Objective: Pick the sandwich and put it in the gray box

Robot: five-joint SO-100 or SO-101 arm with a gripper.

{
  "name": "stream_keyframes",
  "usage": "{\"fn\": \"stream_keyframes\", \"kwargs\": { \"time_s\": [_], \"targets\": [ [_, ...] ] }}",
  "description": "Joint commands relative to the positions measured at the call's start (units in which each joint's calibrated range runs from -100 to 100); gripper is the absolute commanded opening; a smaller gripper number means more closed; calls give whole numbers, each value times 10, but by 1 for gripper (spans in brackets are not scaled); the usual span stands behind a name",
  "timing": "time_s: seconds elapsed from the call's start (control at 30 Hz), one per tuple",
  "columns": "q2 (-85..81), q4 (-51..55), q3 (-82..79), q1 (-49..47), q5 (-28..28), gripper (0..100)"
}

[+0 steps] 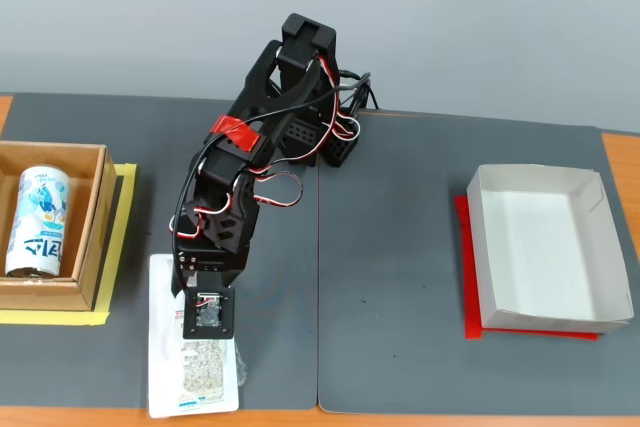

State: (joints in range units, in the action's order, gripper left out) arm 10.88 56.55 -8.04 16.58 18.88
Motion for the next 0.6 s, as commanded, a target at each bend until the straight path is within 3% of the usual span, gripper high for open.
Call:
{"fn": "stream_keyframes", "kwargs": {
  "time_s": [0.0,0.23,0.57],
  "targets": [
    [-1,-5,-2,-4,-4,2],
    [-68,-2,-3,-14,-7,2],
    [-249,-6,-58,-106,-24,2]
  ]
}}
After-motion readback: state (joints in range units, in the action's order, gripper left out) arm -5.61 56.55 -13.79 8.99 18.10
